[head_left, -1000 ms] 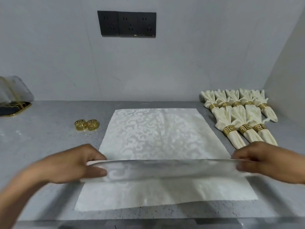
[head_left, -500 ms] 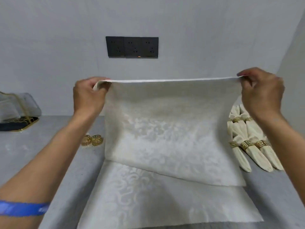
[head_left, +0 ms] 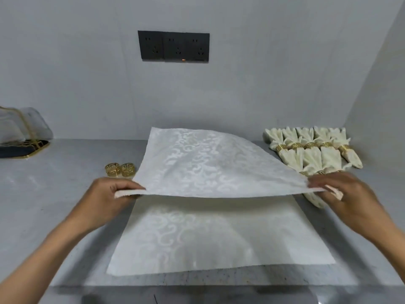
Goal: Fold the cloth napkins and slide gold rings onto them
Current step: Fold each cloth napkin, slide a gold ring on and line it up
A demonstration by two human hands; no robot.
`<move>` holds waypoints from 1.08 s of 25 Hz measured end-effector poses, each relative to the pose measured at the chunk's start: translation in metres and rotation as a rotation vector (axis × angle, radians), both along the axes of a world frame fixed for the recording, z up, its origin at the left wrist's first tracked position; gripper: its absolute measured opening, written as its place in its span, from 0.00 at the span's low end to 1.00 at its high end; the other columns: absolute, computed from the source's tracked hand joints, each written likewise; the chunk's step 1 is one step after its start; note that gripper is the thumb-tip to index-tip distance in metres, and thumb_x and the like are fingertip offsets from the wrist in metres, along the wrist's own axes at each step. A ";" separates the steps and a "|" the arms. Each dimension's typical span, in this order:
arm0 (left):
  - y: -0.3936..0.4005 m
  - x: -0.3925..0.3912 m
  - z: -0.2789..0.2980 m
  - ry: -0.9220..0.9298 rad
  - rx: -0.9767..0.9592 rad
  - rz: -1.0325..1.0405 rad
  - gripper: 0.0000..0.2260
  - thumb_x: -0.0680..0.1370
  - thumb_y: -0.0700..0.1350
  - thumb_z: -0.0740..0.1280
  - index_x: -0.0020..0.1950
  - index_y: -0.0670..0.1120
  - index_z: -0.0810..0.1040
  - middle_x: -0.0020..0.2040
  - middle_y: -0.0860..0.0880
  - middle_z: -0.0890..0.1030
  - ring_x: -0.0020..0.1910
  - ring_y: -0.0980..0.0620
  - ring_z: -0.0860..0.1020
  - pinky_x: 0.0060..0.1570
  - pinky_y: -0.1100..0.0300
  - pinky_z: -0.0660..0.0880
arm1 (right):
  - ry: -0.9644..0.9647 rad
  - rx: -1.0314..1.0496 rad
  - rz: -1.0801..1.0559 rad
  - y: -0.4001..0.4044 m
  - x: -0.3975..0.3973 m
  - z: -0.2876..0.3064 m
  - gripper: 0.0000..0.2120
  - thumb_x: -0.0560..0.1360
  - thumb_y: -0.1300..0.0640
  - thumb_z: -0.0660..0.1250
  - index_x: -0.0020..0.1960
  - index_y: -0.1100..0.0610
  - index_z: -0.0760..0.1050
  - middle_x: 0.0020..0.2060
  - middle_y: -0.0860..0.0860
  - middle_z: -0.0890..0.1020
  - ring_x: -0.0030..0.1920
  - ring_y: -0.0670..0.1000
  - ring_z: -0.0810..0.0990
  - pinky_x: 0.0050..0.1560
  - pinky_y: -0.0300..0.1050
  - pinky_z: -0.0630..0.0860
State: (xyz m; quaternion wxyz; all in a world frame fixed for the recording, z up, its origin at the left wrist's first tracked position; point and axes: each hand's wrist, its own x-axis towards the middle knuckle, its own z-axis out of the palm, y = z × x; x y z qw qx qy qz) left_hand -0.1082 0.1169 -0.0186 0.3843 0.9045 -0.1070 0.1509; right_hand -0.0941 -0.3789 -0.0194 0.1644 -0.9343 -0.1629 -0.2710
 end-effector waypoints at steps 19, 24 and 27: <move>-0.007 0.021 -0.038 0.610 -0.393 0.226 0.11 0.74 0.52 0.74 0.47 0.44 0.85 0.44 0.47 0.86 0.44 0.47 0.84 0.47 0.56 0.77 | 0.817 0.631 -0.201 0.000 0.043 -0.027 0.25 0.66 0.44 0.78 0.58 0.51 0.77 0.52 0.49 0.82 0.51 0.50 0.81 0.50 0.45 0.76; -0.001 0.014 -0.059 0.659 -0.297 0.153 0.04 0.77 0.44 0.71 0.50 0.46 0.84 0.47 0.47 0.86 0.44 0.46 0.84 0.44 0.56 0.76 | 0.973 0.632 -0.177 -0.005 0.033 -0.053 0.05 0.72 0.60 0.75 0.44 0.60 0.80 0.35 0.53 0.80 0.34 0.50 0.76 0.38 0.44 0.69; 0.020 -0.006 -0.064 0.825 -0.367 -0.040 0.10 0.79 0.49 0.68 0.60 0.50 0.81 0.55 0.47 0.85 0.53 0.43 0.83 0.49 0.52 0.73 | 1.126 0.693 -0.085 -0.022 0.008 -0.051 0.05 0.76 0.60 0.71 0.51 0.60 0.81 0.37 0.58 0.77 0.31 0.51 0.70 0.30 0.43 0.64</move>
